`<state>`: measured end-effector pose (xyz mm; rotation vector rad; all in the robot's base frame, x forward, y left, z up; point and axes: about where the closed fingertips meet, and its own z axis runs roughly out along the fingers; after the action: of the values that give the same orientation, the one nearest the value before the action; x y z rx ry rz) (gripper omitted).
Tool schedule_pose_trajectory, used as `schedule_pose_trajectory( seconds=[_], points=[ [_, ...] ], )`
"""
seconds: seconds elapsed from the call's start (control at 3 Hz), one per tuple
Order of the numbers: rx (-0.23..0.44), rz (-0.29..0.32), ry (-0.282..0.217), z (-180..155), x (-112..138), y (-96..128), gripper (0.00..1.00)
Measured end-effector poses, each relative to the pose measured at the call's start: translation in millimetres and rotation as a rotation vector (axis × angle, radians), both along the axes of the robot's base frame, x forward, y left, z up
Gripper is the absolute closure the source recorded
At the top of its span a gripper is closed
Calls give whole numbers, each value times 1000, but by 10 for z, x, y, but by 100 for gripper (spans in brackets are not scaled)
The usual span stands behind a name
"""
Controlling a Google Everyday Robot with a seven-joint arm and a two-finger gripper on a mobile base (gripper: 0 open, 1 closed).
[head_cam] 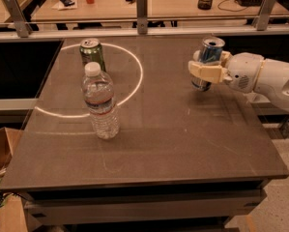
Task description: Move redbull can near water bottle
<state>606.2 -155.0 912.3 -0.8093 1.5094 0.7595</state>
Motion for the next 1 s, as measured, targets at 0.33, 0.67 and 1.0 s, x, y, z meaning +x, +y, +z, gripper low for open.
schedule_pose_trajectory(
  seconds=[0.33, 0.67, 1.0],
  points=[
    [-4, 16, 1, -1, -52, 35, 100],
    [28, 71, 7, 44, -182, 190, 100],
    [66, 184, 3, 177, -445, 456, 100]
  ],
)
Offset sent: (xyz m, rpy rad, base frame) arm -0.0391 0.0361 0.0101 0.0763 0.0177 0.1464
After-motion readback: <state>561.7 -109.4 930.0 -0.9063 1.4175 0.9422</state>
